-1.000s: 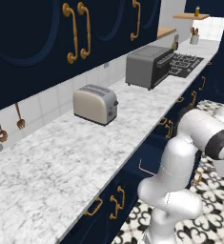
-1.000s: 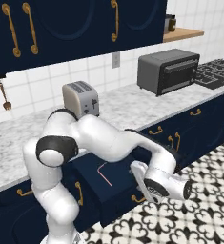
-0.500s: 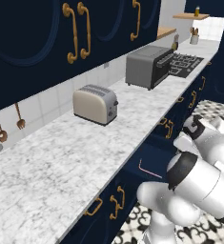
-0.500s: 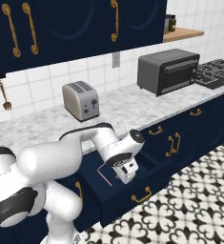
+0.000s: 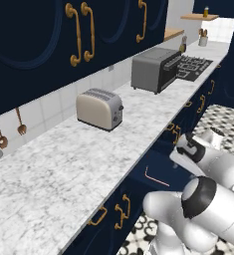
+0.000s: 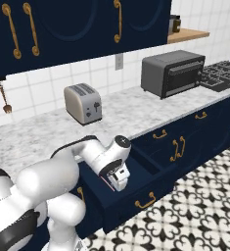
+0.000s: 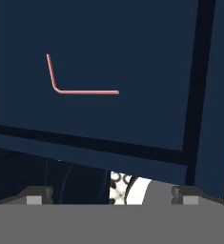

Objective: Take a straw from the drawer in front and place it inside the glass cup on the dining counter.

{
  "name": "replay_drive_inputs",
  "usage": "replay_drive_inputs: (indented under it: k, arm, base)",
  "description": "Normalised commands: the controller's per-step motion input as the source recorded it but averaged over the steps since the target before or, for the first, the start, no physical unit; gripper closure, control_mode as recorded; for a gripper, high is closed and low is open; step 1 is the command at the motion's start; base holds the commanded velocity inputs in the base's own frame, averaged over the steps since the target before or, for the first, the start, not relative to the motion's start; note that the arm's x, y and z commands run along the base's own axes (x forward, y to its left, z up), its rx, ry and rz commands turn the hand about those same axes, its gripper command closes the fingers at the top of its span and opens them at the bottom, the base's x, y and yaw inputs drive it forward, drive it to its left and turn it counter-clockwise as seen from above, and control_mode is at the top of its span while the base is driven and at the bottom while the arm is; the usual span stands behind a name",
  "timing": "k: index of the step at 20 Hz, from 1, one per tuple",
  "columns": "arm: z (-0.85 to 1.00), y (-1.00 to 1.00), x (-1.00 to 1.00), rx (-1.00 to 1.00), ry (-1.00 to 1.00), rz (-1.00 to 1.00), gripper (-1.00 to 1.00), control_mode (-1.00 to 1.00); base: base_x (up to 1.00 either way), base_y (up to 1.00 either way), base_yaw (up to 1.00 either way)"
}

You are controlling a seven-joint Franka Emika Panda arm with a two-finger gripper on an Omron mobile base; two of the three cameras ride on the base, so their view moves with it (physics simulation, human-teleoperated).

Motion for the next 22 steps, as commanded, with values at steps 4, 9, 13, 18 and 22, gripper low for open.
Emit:
replay_drive_inputs:
  k: [4, 9, 13, 18, 22]
  arm:
    - [-0.35, 0.17, 0.19, 0.0, 0.06, 0.0, -1.0, -1.0]
    - [-0.32, 0.03, 0.02, 0.0, 0.02, 0.0, -1.0, -1.0]
    - [-0.36, 0.0, 0.0, 0.0, 0.0, 0.0, -1.0, -1.0]
    - [-0.38, 0.0, 0.0, 0.0, 0.04, 0.0, -1.0, -1.0]
    - [-0.29, 0.0, 0.0, -0.02, 0.05, 0.0, -1.0, -1.0]
  base:
    - [0.0, 0.0, 0.0]
    - [0.0, 0.0, 0.0]
    - [0.0, 0.0, 0.0]
    - [0.0, 0.0, 0.0]
    - [0.0, 0.0, 0.0]
